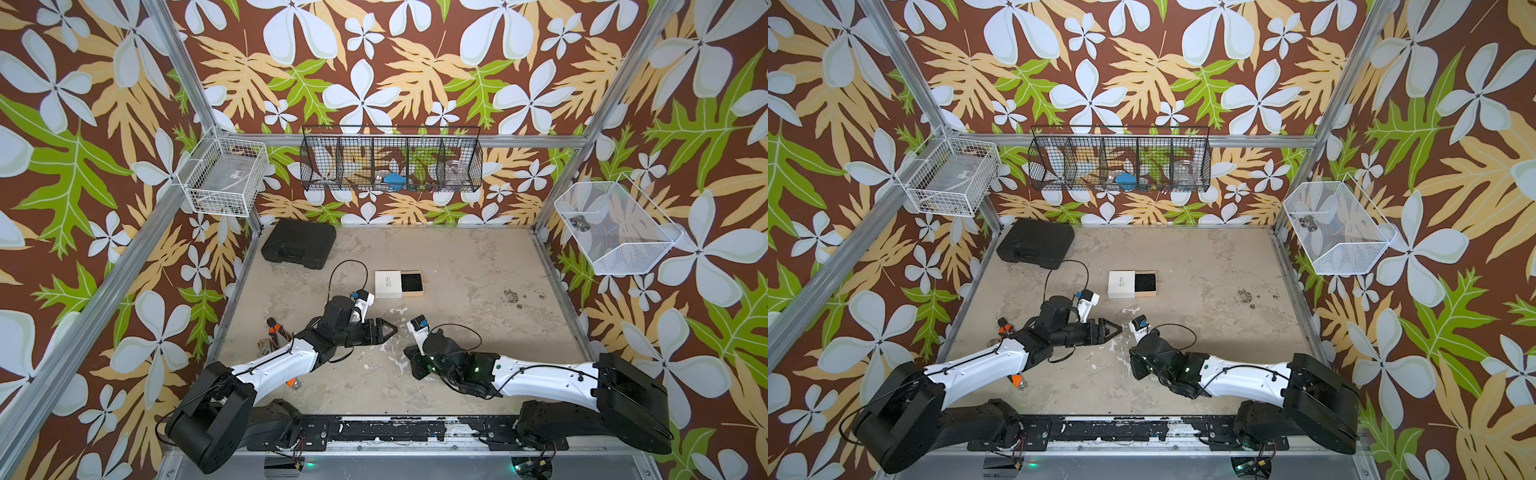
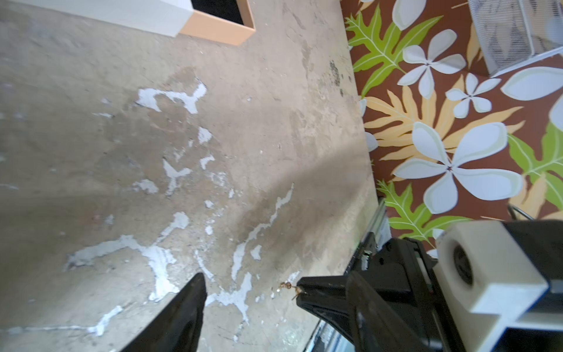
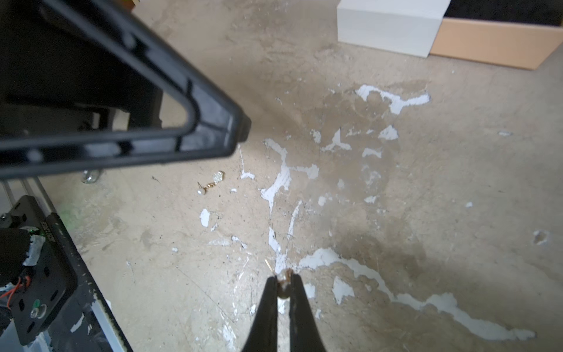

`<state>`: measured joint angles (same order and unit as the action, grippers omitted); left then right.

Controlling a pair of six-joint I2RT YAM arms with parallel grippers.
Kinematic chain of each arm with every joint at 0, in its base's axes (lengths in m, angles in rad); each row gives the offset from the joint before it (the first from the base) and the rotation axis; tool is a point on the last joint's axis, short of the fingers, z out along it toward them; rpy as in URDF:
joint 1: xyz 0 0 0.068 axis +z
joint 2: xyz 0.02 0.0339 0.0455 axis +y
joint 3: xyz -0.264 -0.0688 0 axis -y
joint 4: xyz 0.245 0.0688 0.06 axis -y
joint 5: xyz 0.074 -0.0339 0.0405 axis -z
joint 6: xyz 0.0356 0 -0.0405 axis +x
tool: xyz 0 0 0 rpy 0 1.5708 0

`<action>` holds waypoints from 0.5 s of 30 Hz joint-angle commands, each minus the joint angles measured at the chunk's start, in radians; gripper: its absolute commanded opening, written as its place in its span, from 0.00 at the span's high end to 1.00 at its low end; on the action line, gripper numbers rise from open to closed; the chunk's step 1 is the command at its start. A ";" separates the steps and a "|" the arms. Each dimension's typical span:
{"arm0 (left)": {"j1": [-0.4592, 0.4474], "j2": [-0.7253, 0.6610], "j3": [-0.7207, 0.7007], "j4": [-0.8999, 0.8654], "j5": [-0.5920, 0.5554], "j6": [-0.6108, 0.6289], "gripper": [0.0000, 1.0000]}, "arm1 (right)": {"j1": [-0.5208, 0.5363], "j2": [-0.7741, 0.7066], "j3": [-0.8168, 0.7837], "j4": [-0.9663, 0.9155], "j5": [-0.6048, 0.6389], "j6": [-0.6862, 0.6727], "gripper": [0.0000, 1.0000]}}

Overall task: Place the earrings into the drawer-style jewelry box
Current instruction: Pick up the earring from the center of the board.

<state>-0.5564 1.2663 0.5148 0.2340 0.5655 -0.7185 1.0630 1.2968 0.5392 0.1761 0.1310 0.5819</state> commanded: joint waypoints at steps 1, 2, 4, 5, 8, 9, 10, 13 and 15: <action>0.000 0.002 0.000 0.062 0.127 -0.086 0.39 | -0.001 -0.032 -0.010 0.071 0.029 -0.035 0.99; 0.000 0.002 -0.001 0.070 0.135 -0.100 0.45 | -0.001 -0.044 -0.014 0.077 0.033 -0.041 0.99; 0.000 0.004 0.001 0.074 0.149 -0.118 0.53 | -0.001 -0.063 -0.019 0.082 0.046 -0.048 0.99; 0.000 0.006 0.002 0.073 0.159 -0.126 0.54 | 0.000 -0.071 -0.024 0.085 0.051 -0.053 0.99; -0.002 0.020 0.004 0.074 0.193 -0.132 0.54 | 0.000 -0.088 -0.025 0.090 0.058 -0.069 0.99; -0.004 0.031 0.009 0.073 0.214 -0.131 0.55 | 0.000 -0.091 -0.026 0.091 0.059 -0.073 0.99; -0.005 0.041 0.014 0.074 0.230 -0.131 0.55 | -0.001 -0.093 -0.026 0.091 0.060 -0.076 0.99; -0.016 0.052 0.022 0.076 0.246 -0.131 0.57 | 0.000 -0.096 -0.026 0.092 0.058 -0.083 0.99; -0.022 0.056 0.029 0.077 0.251 -0.132 0.58 | -0.001 -0.098 -0.027 0.092 0.057 -0.084 0.99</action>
<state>-0.5720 1.3186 0.5323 0.2882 0.7769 -0.8433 1.0615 1.2034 0.5125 0.2428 0.1761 0.5156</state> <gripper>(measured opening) 0.421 0.080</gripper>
